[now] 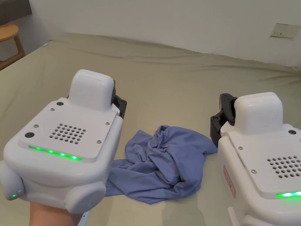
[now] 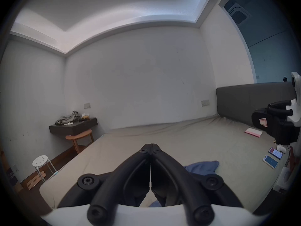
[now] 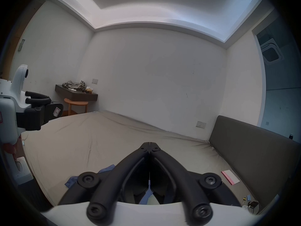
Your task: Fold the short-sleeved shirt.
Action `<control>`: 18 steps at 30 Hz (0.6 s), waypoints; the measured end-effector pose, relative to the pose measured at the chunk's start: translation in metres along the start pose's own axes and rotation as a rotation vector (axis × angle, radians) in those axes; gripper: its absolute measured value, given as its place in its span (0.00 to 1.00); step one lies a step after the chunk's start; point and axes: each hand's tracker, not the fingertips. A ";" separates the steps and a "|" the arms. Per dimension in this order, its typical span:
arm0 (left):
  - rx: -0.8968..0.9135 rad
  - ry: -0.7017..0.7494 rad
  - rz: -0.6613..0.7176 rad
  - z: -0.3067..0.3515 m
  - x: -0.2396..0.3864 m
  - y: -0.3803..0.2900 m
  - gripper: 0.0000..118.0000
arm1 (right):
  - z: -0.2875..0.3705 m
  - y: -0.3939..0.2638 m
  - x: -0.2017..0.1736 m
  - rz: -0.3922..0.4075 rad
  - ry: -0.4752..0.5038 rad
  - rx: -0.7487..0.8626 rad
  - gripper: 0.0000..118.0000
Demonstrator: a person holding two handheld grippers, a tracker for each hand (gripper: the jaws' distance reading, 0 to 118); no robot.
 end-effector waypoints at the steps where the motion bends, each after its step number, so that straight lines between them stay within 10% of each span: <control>1: -0.030 -0.007 -0.001 -0.004 -0.001 -0.006 0.00 | -0.002 -0.003 0.001 -0.003 0.004 -0.009 0.02; 12: -0.582 -0.073 0.115 -0.085 -0.028 -0.154 0.06 | -0.020 -0.071 0.022 -0.020 0.029 -0.174 0.02; 14: -0.654 -0.062 0.137 -0.096 -0.031 -0.181 0.28 | -0.025 -0.083 0.030 -0.026 0.038 -0.224 0.02; 16: -0.716 -0.043 0.127 -0.109 -0.032 -0.202 0.88 | -0.029 -0.094 0.037 -0.025 0.042 -0.267 0.02; 18: -0.782 -0.025 0.131 -0.124 -0.034 -0.223 0.94 | -0.033 -0.104 0.043 -0.012 0.026 -0.288 0.02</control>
